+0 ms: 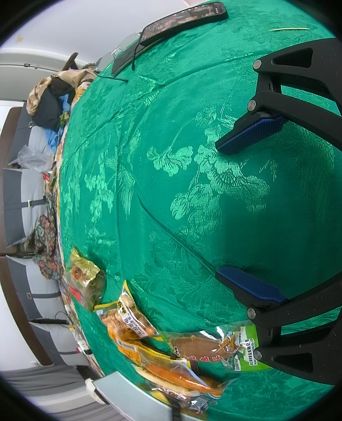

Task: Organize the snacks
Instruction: 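Grasp the yellow long packet with the left tool and pull it out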

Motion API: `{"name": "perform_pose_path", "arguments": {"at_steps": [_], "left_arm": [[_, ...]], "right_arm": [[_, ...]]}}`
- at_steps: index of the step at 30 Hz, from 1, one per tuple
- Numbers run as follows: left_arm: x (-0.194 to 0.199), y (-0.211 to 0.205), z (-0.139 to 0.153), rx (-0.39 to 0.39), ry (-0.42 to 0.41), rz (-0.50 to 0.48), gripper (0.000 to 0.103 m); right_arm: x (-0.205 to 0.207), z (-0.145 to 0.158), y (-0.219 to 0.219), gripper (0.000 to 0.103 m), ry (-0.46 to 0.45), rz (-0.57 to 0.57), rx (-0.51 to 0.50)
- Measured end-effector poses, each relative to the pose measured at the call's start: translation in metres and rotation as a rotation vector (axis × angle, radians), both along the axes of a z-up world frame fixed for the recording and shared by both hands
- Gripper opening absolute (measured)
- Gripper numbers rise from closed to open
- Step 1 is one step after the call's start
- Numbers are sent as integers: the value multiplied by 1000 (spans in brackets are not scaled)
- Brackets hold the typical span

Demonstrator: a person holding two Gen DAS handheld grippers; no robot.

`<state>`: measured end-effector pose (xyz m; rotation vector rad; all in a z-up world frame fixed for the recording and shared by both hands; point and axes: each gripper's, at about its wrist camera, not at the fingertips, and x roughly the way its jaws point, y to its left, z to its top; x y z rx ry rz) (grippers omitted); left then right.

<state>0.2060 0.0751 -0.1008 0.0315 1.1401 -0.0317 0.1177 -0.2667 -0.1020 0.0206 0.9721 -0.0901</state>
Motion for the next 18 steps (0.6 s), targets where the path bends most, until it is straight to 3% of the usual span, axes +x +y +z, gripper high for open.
{"name": "perform_pose_path", "arguments": {"at_steps": [5,6,8,9,12,15,18], "left_arm": [[-54,-4,0,-47,-5,23,42],[-61,-5,0,-67,-16,18,46],[-69,-8,-2,-111,-43,6,76],[-69,-8,-4,-120,-52,14,81],[-72,-8,-7,-96,-107,24,89],[-74,-16,-14,-26,-135,-18,102],[-76,-13,-15,-35,-166,-21,103]], "right_arm": [[0,0,1,91,0,0,0],[0,0,0,91,0,0,0],[0,0,1,91,0,0,0],[0,0,0,91,0,0,0],[0,0,1,91,0,0,0],[0,0,1,91,0,0,0],[0,0,1,91,0,0,0]]}}
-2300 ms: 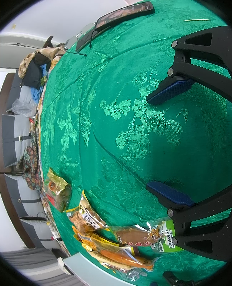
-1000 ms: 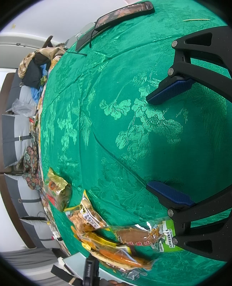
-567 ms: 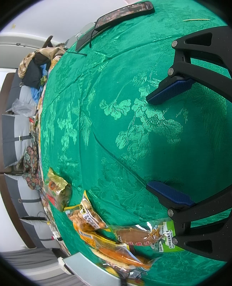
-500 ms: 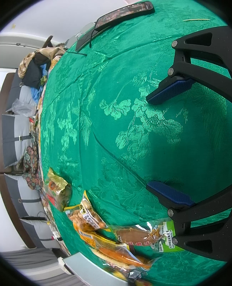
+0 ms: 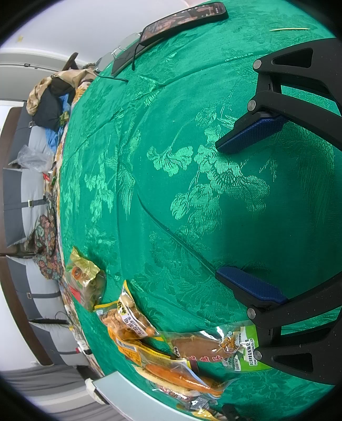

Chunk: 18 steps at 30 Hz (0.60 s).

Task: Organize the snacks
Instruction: 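Grasp the yellow long packet with the left tool and pull it out, then open the left tool and set the yellow packet on the bed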

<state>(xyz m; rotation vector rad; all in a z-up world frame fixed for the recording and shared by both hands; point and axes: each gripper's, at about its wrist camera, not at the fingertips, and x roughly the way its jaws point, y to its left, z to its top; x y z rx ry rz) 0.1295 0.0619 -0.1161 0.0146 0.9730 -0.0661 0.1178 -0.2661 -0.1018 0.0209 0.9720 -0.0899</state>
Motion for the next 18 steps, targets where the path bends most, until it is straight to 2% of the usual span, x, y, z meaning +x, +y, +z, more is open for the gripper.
{"name": "perform_pose_path", "arguments": {"at_steps": [18], "left_arm": [[-1,-1,-1,0,-27,12,103]], "right_arm": [[0,0,0,91,0,0,1]]}}
